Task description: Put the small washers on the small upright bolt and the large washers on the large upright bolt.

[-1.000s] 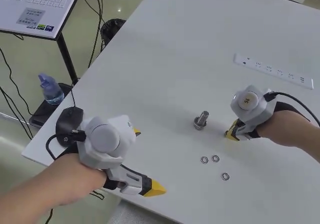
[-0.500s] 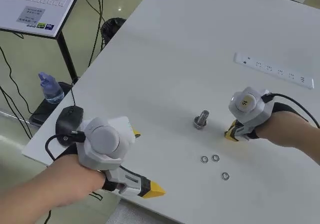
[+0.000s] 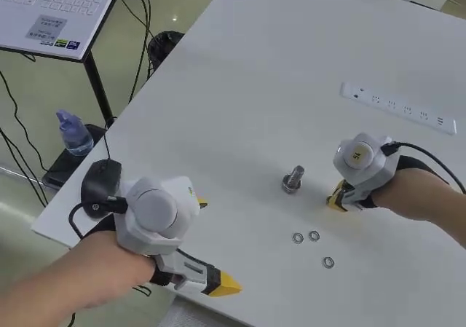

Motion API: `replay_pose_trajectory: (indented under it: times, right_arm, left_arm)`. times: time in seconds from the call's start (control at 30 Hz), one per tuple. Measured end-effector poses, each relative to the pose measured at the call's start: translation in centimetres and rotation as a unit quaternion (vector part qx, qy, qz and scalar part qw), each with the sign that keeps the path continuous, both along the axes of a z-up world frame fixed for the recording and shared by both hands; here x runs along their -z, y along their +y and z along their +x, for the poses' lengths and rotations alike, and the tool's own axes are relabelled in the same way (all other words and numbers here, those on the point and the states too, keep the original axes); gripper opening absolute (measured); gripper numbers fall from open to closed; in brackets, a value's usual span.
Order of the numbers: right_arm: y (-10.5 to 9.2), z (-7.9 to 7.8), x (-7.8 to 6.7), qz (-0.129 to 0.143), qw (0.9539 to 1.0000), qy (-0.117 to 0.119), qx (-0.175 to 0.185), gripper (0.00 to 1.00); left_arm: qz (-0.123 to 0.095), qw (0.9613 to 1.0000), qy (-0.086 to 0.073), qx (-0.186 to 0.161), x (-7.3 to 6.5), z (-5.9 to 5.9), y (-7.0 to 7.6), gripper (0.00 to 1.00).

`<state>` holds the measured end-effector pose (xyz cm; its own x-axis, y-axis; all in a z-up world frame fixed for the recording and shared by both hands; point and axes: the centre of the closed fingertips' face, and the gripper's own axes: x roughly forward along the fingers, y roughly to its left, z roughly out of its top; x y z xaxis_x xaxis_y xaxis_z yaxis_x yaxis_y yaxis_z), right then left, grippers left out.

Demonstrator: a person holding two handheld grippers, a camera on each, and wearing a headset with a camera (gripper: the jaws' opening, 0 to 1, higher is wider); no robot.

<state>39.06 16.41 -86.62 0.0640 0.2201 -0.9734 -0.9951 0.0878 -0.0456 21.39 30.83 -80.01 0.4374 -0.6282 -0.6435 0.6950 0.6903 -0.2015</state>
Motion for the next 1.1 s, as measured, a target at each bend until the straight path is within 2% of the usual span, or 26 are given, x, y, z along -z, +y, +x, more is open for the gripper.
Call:
replay_pose_trajectory:
  times: [0.1, 0.4, 0.63, 1.1]
  right_arm:
    - [0.0, 0.1, 0.0, 0.000, 1.0000, -0.005, -0.008, 0.16]
    - [0.1, 0.1, -0.3, 0.009, 0.9999, 0.005, -0.003, 0.24]
    - [0.2, -0.3, -0.7, 0.009, 0.9998, 0.011, -0.016, 0.26]
    - [0.2, -0.2, -3.6, 0.024, 0.9996, 0.004, -0.016, 0.29]
  left_arm:
    - [0.003, 1.0000, 0.000, -0.002, 0.0, 0.0, 0.1, 0.87]
    - [-0.002, 0.9999, -0.006, -0.009, -0.4, 0.5, 0.3, 0.88]
    - [-0.001, 0.9999, -0.008, -0.010, -0.5, 0.5, 0.4, 0.88]
    - [-0.004, 0.9998, -0.013, -0.015, -1.2, 0.1, 0.0, 0.90]
